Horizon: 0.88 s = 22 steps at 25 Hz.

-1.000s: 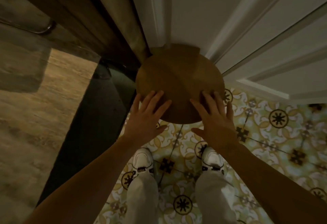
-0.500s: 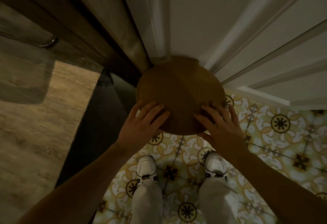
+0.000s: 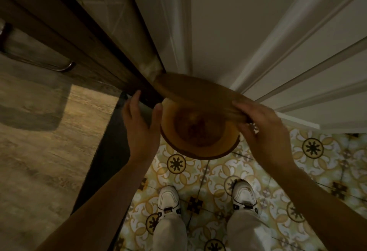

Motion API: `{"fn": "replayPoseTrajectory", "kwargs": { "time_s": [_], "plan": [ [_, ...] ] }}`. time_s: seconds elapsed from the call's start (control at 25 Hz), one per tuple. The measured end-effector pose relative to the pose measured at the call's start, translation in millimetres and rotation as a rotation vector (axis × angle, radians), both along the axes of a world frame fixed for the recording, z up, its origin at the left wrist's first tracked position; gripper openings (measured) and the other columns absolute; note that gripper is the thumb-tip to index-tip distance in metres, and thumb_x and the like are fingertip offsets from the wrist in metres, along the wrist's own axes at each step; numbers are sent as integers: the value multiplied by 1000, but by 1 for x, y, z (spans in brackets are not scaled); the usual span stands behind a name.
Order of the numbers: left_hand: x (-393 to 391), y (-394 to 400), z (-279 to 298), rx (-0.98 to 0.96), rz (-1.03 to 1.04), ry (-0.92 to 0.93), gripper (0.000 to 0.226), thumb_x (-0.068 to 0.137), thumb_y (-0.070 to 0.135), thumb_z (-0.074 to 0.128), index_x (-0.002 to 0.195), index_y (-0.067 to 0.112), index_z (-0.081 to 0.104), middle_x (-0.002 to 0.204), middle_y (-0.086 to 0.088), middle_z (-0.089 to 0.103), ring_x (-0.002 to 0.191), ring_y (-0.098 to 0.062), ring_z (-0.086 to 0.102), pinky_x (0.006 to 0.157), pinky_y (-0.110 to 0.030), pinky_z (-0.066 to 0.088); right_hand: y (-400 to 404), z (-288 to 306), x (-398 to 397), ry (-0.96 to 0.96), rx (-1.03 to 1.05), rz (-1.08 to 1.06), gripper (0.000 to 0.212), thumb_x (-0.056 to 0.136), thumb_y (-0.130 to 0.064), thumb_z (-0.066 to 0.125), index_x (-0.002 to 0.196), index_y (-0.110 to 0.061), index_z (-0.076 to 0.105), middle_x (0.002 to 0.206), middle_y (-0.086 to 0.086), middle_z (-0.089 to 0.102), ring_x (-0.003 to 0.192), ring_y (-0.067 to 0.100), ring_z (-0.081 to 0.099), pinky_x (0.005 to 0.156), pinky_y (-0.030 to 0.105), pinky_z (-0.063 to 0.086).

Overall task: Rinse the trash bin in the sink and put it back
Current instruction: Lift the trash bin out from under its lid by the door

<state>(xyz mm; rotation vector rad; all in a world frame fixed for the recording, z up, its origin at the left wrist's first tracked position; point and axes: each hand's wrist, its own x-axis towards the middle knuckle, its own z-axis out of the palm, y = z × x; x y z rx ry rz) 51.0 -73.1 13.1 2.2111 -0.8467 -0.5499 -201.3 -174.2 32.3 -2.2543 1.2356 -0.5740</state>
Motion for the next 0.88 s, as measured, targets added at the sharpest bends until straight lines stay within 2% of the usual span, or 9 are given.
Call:
{"fn": "replayPoseTrajectory", "kwargs": {
  "time_s": [0.04, 0.12, 0.16, 0.24, 0.4, 0.52, 0.68, 0.8, 0.88],
  "plan": [
    [-2, -2, -10, 117, 120, 168, 76, 89, 51, 60, 150, 27, 23, 154, -9, 27, 139, -24, 30, 102, -32, 34, -11, 8, 2, -46, 26, -42, 39, 94, -29, 55, 133, -23, 59, 129, 1, 63, 114, 22, 59, 94, 37, 47],
    [-5, 3, -37, 303, 307, 545, 97, 77, 56, 71, 152, 30, 15, 151, -12, 32, 135, -33, 39, 103, -44, 41, -31, 17, 8, -87, 73, -107, 34, 97, -23, 55, 131, -24, 59, 121, 0, 66, 105, 21, 62, 89, 36, 49],
    [-9, 4, -48, 364, 397, 729, 96, 78, 52, 73, 151, 33, 13, 149, -14, 36, 128, -37, 47, 97, -51, 48, -39, 20, 10, -93, 80, -127, 33, 98, -24, 55, 131, -25, 60, 118, 0, 67, 101, 20, 63, 87, 36, 50],
    [-20, 6, -64, 415, 483, 953, 86, 87, 36, 70, 150, 36, 12, 142, -16, 44, 113, -38, 59, 78, -50, 58, -49, 22, 11, -94, 93, -147, 31, 99, -26, 54, 130, -27, 60, 115, -2, 68, 97, 17, 63, 85, 32, 49],
    [-40, 2, -72, 375, 461, 943, 62, 96, 17, 58, 147, 34, 27, 135, -16, 50, 97, -33, 61, 59, -40, 55, -47, 24, 8, -79, 120, -128, 32, 99, -29, 55, 131, -31, 60, 114, -7, 66, 94, 7, 58, 84, 23, 44],
    [-46, 7, -58, 281, 498, 915, 53, 97, 16, 56, 144, 30, 35, 115, -8, 58, 81, -24, 62, 48, -34, 56, -39, 25, 3, -60, 155, -100, 34, 97, -34, 57, 131, -36, 59, 119, -12, 65, 104, 5, 59, 87, 23, 44],
    [-61, 41, -17, 236, 502, 869, 52, 99, 10, 48, 144, 33, 35, 127, -5, 53, 90, -23, 61, 65, -40, 59, -28, 27, 2, 28, 225, -66, 40, 96, -36, 59, 135, -40, 55, 132, -12, 61, 116, 9, 57, 95, 26, 44],
    [-71, 84, 11, 247, 593, 890, 57, 98, 8, 48, 146, 34, 34, 134, -7, 50, 101, -31, 62, 65, -42, 60, -12, 19, 4, 137, 290, -77, 49, 95, -35, 58, 143, -38, 46, 148, -2, 49, 130, 22, 49, 105, 42, 44],
    [-76, 114, 33, 298, 614, 892, 56, 97, 10, 51, 145, 35, 36, 132, -8, 53, 100, -32, 64, 62, -42, 61, 3, 15, 6, 244, 359, -137, 59, 93, -38, 59, 148, -35, 38, 157, 5, 33, 138, 32, 40, 107, 50, 43]
  ]
}}
